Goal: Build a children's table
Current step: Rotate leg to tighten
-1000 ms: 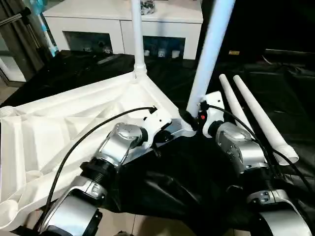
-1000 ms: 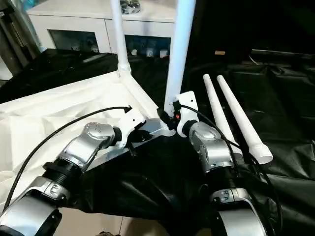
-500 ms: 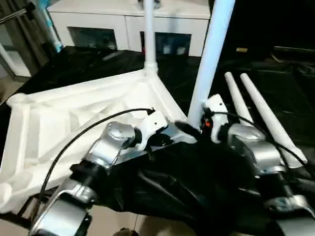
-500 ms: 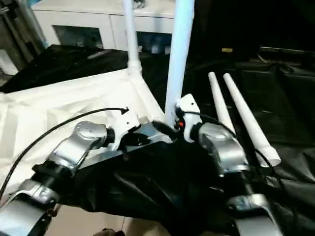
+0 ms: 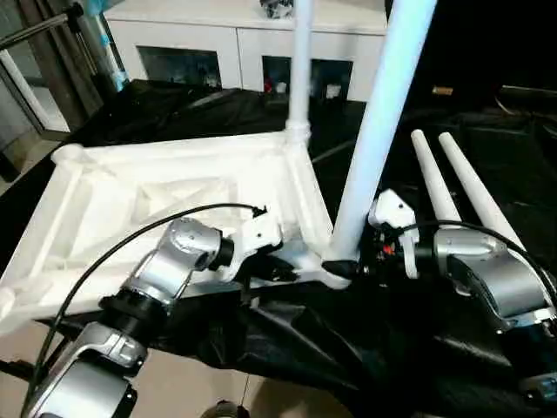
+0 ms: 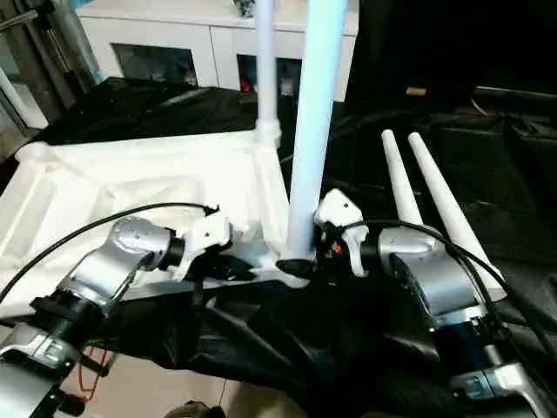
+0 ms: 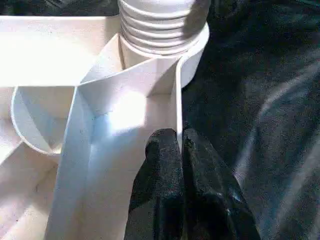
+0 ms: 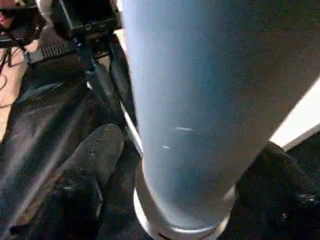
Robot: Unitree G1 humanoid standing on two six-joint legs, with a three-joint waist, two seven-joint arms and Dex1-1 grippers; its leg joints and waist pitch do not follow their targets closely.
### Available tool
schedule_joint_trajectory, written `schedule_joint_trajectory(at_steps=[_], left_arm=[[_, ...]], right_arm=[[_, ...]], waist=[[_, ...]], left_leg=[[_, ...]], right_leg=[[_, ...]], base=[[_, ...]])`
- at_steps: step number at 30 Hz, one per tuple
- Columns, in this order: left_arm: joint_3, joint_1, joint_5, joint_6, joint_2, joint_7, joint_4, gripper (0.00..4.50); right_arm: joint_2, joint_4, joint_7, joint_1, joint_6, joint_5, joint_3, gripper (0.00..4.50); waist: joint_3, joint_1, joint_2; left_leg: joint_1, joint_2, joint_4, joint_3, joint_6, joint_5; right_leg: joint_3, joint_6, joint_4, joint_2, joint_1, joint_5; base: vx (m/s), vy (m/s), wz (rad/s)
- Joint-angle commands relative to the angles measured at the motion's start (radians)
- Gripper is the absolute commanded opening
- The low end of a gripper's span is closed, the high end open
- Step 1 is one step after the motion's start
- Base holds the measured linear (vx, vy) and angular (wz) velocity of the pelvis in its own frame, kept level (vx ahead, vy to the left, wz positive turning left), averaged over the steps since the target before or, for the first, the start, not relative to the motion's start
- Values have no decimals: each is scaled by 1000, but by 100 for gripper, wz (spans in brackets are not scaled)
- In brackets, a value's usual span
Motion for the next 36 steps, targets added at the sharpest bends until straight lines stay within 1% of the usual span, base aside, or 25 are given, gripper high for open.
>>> schedule_joint_trajectory(at_steps=[1,6,7,8,10,14,16,18,19,21,22,23,24,25,26,27,28,29,30,31,32,33,34,35,36], left_arm=[[-10,-19,-46,-40,-12,-46,-73,0],[-9,-17,-43,-46,-6,-59,-73,0],[-9,-15,-43,-46,-5,-59,-74,0],[-8,-14,-44,-45,-6,-58,-74,0],[-8,-13,-43,-45,-7,-57,-73,0],[-5,-12,-44,-36,-14,-48,-70,0],[2,-17,-40,-24,-34,-20,-55,0],[5,-18,-41,-18,-39,-13,-53,0],[12,-25,-41,-10,-57,9,-43,0],[14,-27,-42,-6,-63,17,-40,0],[16,-31,-40,-4,-70,28,-35,0],[16,-31,-40,-4,-70,28,-35,0],[20,-37,-35,3,-81,52,-24,0],[32,-55,-18,18,-110,122,9,0],[33,-57,-16,19,-112,128,13,0],[46,-76,0,27,-141,201,48,0],[50,-82,4,30,-150,222,58,0],[57,-94,10,41,-170,263,76,0],[61,-102,13,50,-183,289,87,0],[67,-114,17,66,-206,327,102,0],[78,-133,19,89,-246,387,123,0],[80,-136,19,91,-252,394,126,0],[80,-142,21,96,-266,407,130,0],[77,-144,23,95,-271,408,132,0],[72,-146,28,87,-277,408,135,0]], right_arm=[[-4,5,22,22,15,-31,65,325],[-3,1,12,28,16,-50,84,287],[0,-1,9,31,19,-51,88,268],[2,-2,7,33,21,-51,89,268],[5,-2,2,35,21,-50,93,247],[21,8,-12,45,27,-40,83,232],[51,23,-44,60,37,-26,63,221],[58,26,-52,63,43,-22,58,218],[82,40,-87,70,52,-20,46,210],[93,47,-104,72,53,-21,41,208],[107,58,-129,74,48,-24,35,206],[107,58,-129,74,48,-24,35,206],[131,79,-173,71,44,-29,21,205],[190,130,-277,65,43,-38,-16,204],[195,133,-284,64,43,-38,-19,204],[243,171,-360,55,49,-46,-45,203],[256,180,-379,51,51,-47,-51,203],[288,203,-419,39,60,-45,-66,202],[309,218,-446,30,66,-43,-76,202],[345,249,-491,11,76,-35,-94,202],[402,314,-577,-31,84,-33,-122,202],[410,323,-590,-37,84,-34,-125,202],[429,353,-615,-57,88,-35,-134,202],[437,367,-619,-67,90,-34,-136,202],[448,389,-628,-81,88,-37,-140,202]], waist=[[-70,-4,-3],[-71,-4,-2],[-72,-4,-2],[-73,-4,-3],[-73,-4,-2],[-73,-5,-1],[-72,-6,-2],[-71,-5,-1],[-68,-7,-2],[-63,-11,0],[-59,-12,-2],[-58,-15,-3],[-58,-15,-3],[-51,-21,4],[-49,-27,-1],[-50,-30,-2],[-49,-37,-2],[-50,-44,-1],[-49,-47,0],[-48,-49,-1],[-47,-55,1],[-46,-58,2],[-47,-62,13],[-48,-67,7],[-50,-68,7]], left_leg=[[34,68,-61,-32,62,-134],[33,67,-59,-32,62,-129],[33,67,-58,-32,62,-127],[33,67,-58,-32,63,-126],[33,67,-57,-32,65,-124],[32,66,-56,-32,69,-122],[33,66,-56,-32,64,-136],[34,66,-57,-32,58,-144],[34,65,-59,-32,50,-159],[37,64,-64,-33,26,-214],[41,64,-68,-35,9,-251],[42,62,-68,-35,-2,-266],[42,62,-68,-35,-2,-266],[48,60,-72,-35,-21,-316],[52,57,-75,-40,-37,-351],[53,57,-75,-42,-44,-358],[53,56,-76,-42,-48,-365],[56,57,-76,-46,-55,-378],[55,57,-78,-46,-56,-382],[55,55,-79,-48,-55,-394],[57,54,-78,-46,-56,-404],[59,54,-78,-49,-62,-412],[59,51,-79,-53,-67,-425],[56,53,-83,-54,-65,-431],[52,53,-85,-56,-62,-421]], right_leg=[[44,-259,-60,-90,40,20],[44,-261,-59,-90,41,24],[44,-261,-58,-90,41,29],[44,-262,-57,-90,42,32],[43,-263,-57,-89,41,37],[44,-263,-56,-89,41,40],[44,-263,-58,-90,40,19],[44,-262,-60,-90,39,3],[45,-260,-63,-89,38,-24],[45,-252,-71,-91,36,-110],[47,-238,-78,-91,35,-175],[49,-227,-82,-93,35,-215],[49,-227,-82,-93,35,-215],[50,-213,-91,-92,26,-297],[49,-199,-97,-94,27,-359],[48,-191,-98,-95,27,-377],[48,-187,-100,-93,25,-390],[49,-178,-102,-94,24,-410],[48,-180,-103,-94,23,-409],[47,-172,-106,-93,24,-419],[48,-178,-107,-94,18,-423],[47,-178,-108,-96,18,-434],[44,-171,-109,-96,20,-449],[42,-165,-112,-93,25,-432],[42,-166,-108,-93,30,-406]], base=[[0,0,0],[0,0,0],[0,0,0],[0,0,0],[0,0,0],[0,0,0],[0,0,0],[0,0,0],[0,0,0],[0,0,0],[0,0,0],[0,0,0],[0,0,0],[0,0,0],[0,0,0],[0,0,0],[0,0,0],[0,0,0],[0,0,0],[0,0,0],[0,0,0],[0,0,0],[0,0,0],[0,0,0],[0,0,0]])
